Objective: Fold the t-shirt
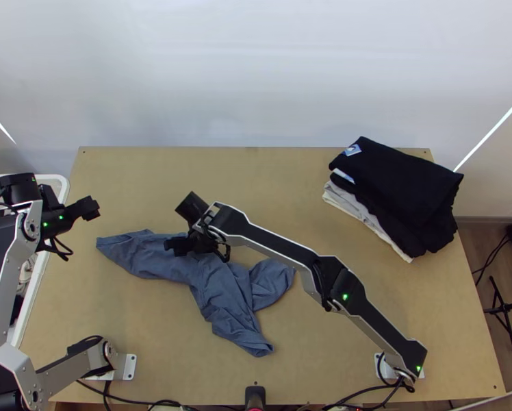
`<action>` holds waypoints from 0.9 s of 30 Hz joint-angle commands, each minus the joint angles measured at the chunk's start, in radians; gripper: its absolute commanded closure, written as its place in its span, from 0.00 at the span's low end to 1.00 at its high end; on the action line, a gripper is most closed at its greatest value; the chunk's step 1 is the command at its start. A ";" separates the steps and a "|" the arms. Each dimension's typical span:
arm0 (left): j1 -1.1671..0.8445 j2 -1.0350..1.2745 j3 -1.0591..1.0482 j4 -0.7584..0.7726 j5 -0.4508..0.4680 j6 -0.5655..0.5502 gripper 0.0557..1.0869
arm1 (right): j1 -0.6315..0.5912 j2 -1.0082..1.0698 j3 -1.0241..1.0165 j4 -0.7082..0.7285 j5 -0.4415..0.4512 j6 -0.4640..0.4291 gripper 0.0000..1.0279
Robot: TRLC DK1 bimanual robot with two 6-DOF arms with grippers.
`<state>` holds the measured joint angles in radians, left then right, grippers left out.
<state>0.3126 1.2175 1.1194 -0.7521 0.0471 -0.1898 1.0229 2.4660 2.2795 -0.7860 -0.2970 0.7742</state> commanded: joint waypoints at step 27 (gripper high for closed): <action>-0.023 0.089 0.123 0.002 0.007 0.036 0.05 | -0.092 -0.661 -0.792 -0.282 0.055 -0.066 0.81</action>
<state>0.2886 1.2957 1.2179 -0.7494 0.0521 -0.1707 0.8825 1.8919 1.6173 -1.0557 -0.2432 0.7551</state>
